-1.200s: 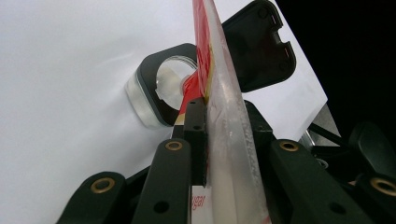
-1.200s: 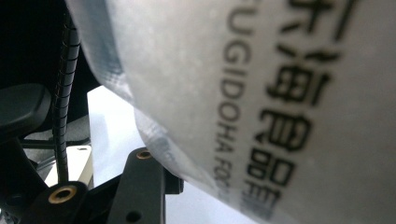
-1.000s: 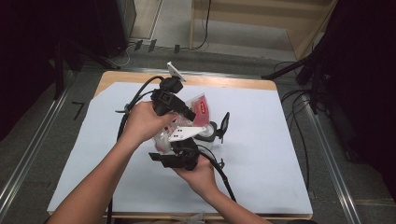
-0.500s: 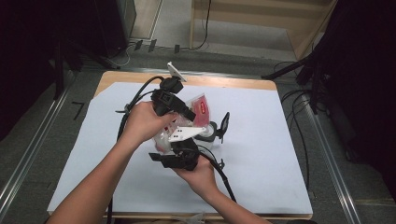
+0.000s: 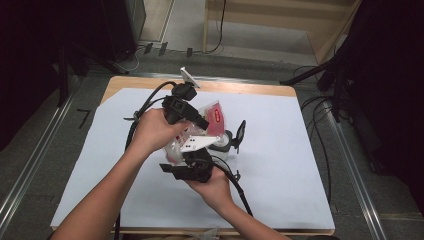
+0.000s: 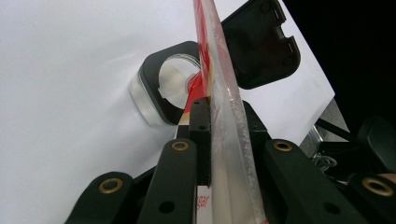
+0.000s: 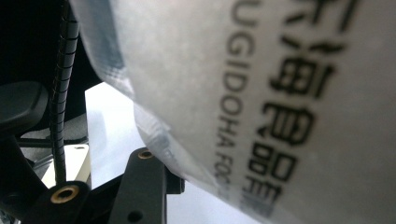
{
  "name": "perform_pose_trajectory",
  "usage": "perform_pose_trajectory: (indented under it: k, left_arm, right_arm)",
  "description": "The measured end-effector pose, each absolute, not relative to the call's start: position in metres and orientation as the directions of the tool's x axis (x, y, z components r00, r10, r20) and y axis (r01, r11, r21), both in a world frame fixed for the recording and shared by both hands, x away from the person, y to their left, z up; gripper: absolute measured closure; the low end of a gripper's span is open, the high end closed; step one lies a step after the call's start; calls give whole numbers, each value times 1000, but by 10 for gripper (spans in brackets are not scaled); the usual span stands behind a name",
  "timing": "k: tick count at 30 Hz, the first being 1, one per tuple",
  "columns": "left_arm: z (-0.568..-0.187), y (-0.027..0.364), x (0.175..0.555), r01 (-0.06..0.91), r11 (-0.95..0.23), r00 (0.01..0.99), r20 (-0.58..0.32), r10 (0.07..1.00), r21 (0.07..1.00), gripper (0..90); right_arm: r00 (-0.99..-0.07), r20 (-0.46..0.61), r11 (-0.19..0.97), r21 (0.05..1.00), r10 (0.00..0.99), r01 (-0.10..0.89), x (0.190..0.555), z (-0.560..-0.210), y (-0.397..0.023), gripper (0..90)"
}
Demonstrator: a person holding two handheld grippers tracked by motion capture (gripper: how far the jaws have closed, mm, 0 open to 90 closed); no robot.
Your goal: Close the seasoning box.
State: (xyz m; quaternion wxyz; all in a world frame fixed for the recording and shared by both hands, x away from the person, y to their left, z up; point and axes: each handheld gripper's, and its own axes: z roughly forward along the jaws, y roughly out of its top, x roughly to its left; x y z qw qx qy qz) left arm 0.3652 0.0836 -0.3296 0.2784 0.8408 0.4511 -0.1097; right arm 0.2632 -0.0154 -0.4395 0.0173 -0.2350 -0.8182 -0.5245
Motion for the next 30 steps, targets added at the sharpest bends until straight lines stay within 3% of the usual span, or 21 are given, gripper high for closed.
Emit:
perform_pose_trajectory:
  k: [30]
  left_arm:
    - [-329,81,366,819,-440,569,-427,702,369,794]
  right_arm:
    - [-885,288,339,844,366,415,264,-438,-16,632]
